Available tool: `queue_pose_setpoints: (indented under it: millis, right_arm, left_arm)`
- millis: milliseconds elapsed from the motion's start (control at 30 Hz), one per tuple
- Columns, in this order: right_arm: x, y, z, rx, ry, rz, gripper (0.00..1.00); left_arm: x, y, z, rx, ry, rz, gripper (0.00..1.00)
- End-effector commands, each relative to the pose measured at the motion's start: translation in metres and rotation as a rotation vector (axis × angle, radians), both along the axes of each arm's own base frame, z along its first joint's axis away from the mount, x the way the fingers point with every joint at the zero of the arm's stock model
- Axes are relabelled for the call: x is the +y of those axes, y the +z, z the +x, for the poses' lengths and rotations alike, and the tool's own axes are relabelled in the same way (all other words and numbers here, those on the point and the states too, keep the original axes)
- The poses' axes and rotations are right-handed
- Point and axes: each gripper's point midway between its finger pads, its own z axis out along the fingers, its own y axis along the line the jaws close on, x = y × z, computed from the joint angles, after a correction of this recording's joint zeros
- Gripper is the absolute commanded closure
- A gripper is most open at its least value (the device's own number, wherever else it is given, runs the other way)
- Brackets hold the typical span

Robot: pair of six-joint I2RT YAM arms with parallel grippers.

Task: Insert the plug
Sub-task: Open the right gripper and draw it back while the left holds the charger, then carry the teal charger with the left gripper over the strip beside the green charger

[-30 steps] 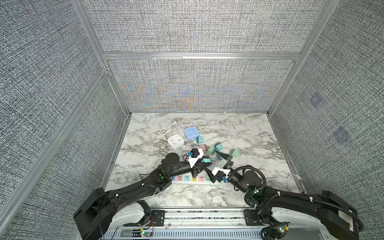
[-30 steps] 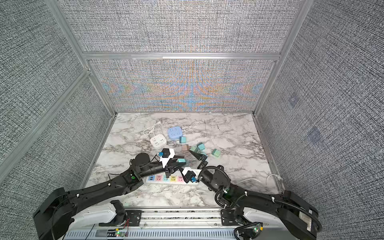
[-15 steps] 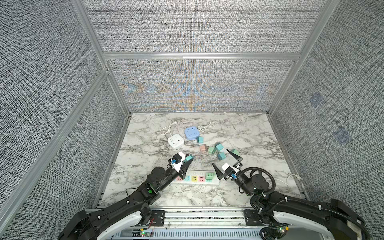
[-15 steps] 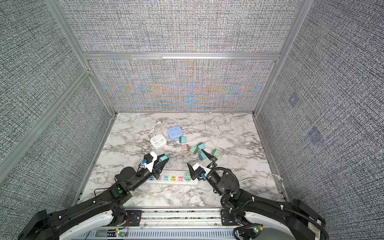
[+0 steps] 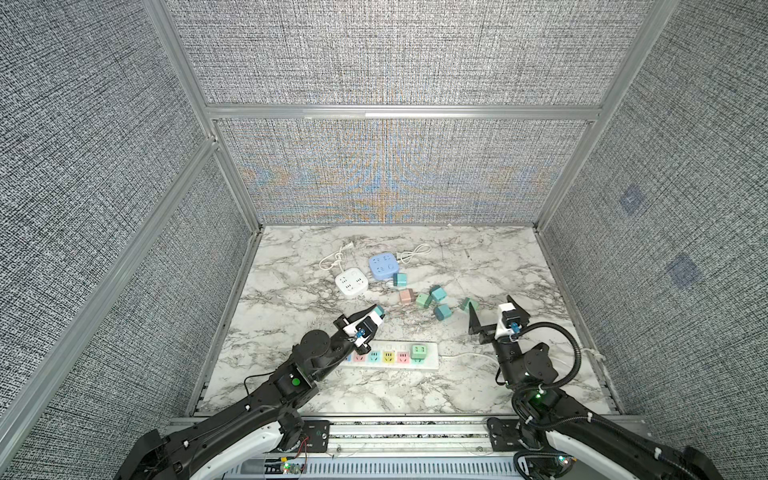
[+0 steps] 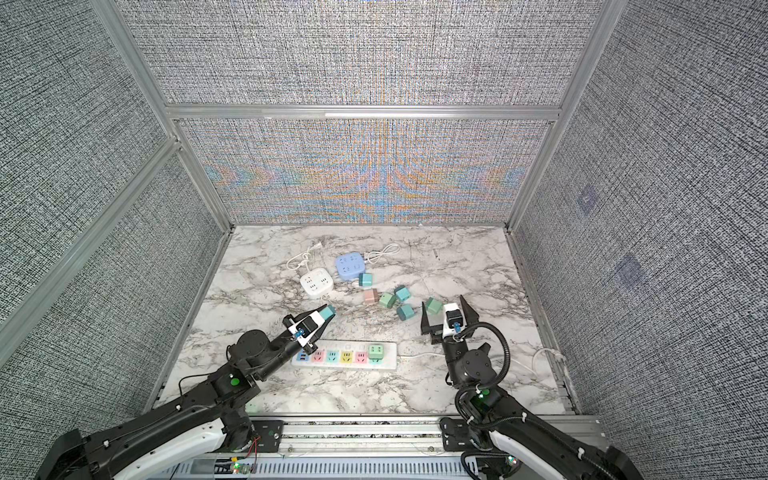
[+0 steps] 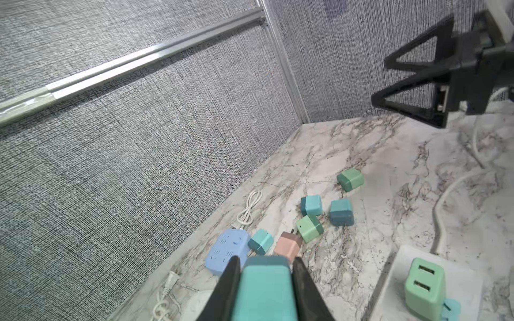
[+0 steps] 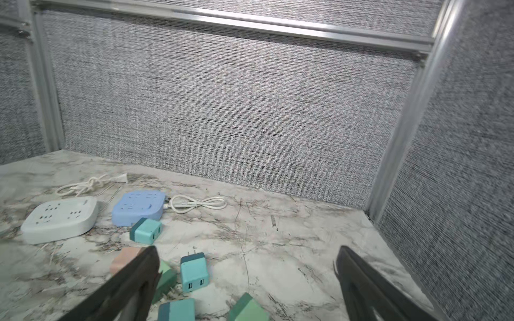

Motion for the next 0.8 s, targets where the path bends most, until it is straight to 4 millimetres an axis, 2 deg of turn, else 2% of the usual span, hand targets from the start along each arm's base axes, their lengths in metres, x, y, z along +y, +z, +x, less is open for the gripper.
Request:
queue_pose_setpoints:
  millis: [0, 100, 233, 300, 400, 533, 767]
  right_arm:
    - [-0.023, -0.017, 0.004, 0.075, -0.063, 0.146, 0.0]
    - [-0.049, -0.034, 0.012, 0.127, -0.155, 0.219, 0.0]
    - [-0.078, -0.06, 0.02, 0.188, -0.255, 0.361, 0.01]
    - [-0.086, -0.072, 0.024, 0.216, -0.276, 0.412, 0.0]
    - [-0.088, -0.081, 0.03, 0.238, -0.269, 0.432, 0.01]
    - [-0.079, -0.083, 0.041, 0.293, -0.244, 0.398, 0.0]
    - [-0.085, -0.083, 0.034, 0.267, -0.261, 0.42, 0.0]
  left_arm:
    - [-0.008, -0.035, -0.011, 0.095, -0.066, 0.2, 1.0]
    - [-0.015, -0.044, -0.021, 0.144, -0.109, 0.272, 1.0]
    - [-0.015, -0.053, -0.024, 0.183, -0.103, 0.314, 1.0]
    - [-0.015, -0.056, -0.027, 0.199, -0.106, 0.321, 1.0]
    - [-0.017, -0.059, -0.032, 0.221, -0.127, 0.33, 1.0]
    - [-0.024, -0.066, -0.034, 0.229, -0.155, 0.367, 1.0]
    - [-0.034, -0.098, -0.035, 0.287, -0.176, 0.508, 1.0]
